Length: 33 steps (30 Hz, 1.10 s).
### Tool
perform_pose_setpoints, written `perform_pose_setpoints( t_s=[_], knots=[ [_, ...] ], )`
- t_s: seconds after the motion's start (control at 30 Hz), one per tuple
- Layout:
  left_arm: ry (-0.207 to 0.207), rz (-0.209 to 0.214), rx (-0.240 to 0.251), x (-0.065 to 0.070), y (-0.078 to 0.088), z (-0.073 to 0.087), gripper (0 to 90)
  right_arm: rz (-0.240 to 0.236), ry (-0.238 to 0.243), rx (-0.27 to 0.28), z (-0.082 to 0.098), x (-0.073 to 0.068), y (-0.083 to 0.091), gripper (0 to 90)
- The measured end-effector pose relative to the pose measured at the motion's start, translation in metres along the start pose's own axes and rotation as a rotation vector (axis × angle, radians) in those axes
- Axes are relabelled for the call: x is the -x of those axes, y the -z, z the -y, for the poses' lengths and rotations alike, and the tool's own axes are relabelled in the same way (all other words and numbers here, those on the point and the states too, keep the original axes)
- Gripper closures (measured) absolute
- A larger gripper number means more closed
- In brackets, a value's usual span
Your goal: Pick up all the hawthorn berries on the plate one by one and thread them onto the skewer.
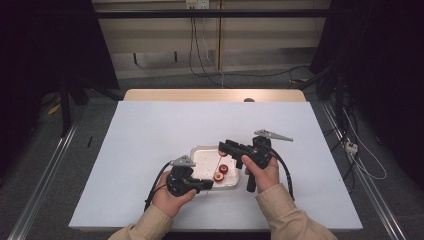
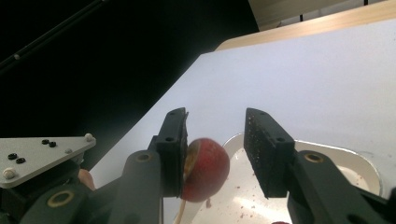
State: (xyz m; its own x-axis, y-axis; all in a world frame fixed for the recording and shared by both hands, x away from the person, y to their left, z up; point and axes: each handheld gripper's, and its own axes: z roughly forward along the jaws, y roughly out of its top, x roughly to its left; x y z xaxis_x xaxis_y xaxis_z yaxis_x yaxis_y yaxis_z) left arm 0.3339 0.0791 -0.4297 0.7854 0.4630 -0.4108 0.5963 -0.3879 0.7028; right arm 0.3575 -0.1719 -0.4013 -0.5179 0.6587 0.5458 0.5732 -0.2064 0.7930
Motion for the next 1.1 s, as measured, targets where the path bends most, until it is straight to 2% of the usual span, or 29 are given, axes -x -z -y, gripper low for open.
perform_pose_setpoints(
  t_s=[0.1,0.17,0.33,0.43,0.47,0.5,0.57,0.63,0.73,0.8,0.87,1.1],
  knots=[
    [-0.002,-0.009,-0.005,0.001,-0.001,0.000,90.0,-0.007,0.011,-0.009,0.000,0.000,0.000,72.9],
    [-0.006,0.002,-0.004,0.001,0.000,0.000,90.0,-0.005,0.010,-0.015,0.001,-0.001,0.000,73.5],
    [-0.008,-0.017,0.030,0.002,0.005,-0.002,90.0,-0.008,0.011,-0.014,0.002,0.000,0.001,74.5],
    [-0.001,-0.012,0.053,0.002,0.006,-0.003,90.0,-0.013,0.002,-0.018,0.003,-0.001,0.000,74.8],
    [-0.003,-0.022,0.040,0.003,0.006,-0.005,90.0,-0.026,-0.004,-0.039,0.005,-0.001,-0.001,74.9],
    [0.000,-0.030,0.041,0.003,0.005,-0.005,90.0,-0.026,0.003,-0.029,0.007,-0.003,-0.002,74.9],
    [0.015,-0.006,0.044,0.000,0.005,-0.004,90.0,-0.015,0.010,-0.019,0.009,-0.004,-0.003,74.8],
    [0.015,-0.009,0.042,-0.001,0.005,-0.003,90.0,-0.023,0.005,-0.015,0.010,-0.004,-0.004,73.7],
    [0.022,-0.021,0.045,-0.002,0.005,-0.003,90.0,-0.040,0.005,-0.018,0.011,-0.006,-0.006,65.4],
    [0.021,-0.021,0.038,-0.002,0.006,-0.003,90.0,-0.041,-0.001,-0.041,0.012,-0.007,-0.007,59.5],
    [0.014,-0.020,0.040,-0.002,0.006,-0.003,90.0,-0.037,0.004,-0.049,0.013,-0.008,-0.008,64.6],
    [0.014,-0.037,0.042,-0.001,0.004,-0.003,90.0,-0.043,-0.004,-0.060,0.014,-0.009,-0.009,64.7]
  ],
)
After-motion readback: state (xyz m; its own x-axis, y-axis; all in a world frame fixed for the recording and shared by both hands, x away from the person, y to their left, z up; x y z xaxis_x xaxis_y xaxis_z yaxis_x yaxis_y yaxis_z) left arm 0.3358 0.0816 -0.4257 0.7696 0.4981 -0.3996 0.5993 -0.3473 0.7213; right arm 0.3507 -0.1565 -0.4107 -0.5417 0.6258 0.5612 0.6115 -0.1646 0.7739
